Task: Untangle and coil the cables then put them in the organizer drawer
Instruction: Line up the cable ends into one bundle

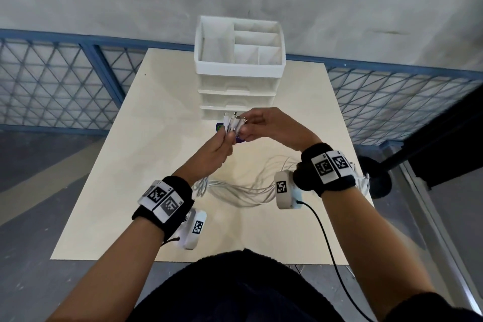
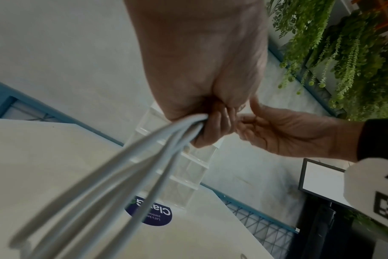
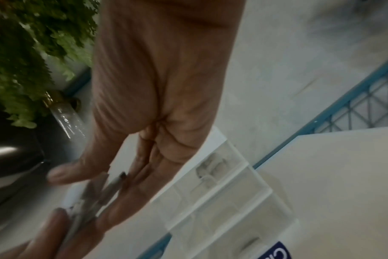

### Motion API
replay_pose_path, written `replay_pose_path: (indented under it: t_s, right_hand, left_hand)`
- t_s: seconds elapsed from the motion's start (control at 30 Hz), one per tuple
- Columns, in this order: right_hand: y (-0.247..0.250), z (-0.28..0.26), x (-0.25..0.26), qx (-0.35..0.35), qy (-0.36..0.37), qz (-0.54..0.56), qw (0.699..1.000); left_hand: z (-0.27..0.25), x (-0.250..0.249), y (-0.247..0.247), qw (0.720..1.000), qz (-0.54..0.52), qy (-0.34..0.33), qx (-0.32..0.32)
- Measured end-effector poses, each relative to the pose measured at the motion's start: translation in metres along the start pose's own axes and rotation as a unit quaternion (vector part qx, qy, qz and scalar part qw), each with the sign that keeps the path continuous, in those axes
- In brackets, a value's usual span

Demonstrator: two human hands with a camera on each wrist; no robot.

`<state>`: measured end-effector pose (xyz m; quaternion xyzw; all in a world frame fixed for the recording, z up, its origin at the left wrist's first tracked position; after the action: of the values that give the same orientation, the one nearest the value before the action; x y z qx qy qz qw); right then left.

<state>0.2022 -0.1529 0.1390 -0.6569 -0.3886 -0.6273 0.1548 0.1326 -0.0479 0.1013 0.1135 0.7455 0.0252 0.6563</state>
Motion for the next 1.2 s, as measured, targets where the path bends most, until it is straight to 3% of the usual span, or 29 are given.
replay_pose_path:
  t_s: [0.2, 0.43, 0.67, 0.9, 1.13, 1.2]
  right_hand:
    - [-0.006, 0.015, 0.008, -0.048, 0.019, 0.023, 0.998]
    - [-0.010, 0.015, 0.018, -0.030, 0.044, -0.043, 0.998]
    - [-0.010, 0.015, 0.024, -0.018, 0.066, -0.097, 0.993]
    - [-0.002, 0.014, 0.029, -0.075, 0.093, -0.113, 0.986]
    - [0.000, 0.021, 0.027, -0.079, 0.087, -0.068, 0.991]
    - [0.000, 0.020, 0.026, -0.056, 0.072, -0.007, 0.996]
  left_hand:
    - [-0.003, -0.008, 0.000, 0.998, 0.057, -0.001, 0.001]
    - [-0.003, -0.013, -0.001, 0.994, 0.106, 0.016, 0.027]
    - [0.001, -0.019, 0.000, 0.989, 0.143, -0.012, 0.021]
    - [0.005, -0.022, 0.000, 0.998, 0.061, -0.009, 0.002]
    - [0.011, -0.018, 0.002, 0.999, 0.026, 0.013, 0.027]
    - [0.012, -0.017, 0.004, 0.999, -0.007, 0.023, 0.021]
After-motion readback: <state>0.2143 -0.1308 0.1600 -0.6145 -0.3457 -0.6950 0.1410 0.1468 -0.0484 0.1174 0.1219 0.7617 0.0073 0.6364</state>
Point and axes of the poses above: each hand's wrist, its own z-axis towards the middle knuckle, its own y-axis out of the back of the hand, x = y × z, the point moved 7 cm from there along z, towards the middle knuckle, and after that the axes turned 3 degrees about -z, right-handed, at the moved point
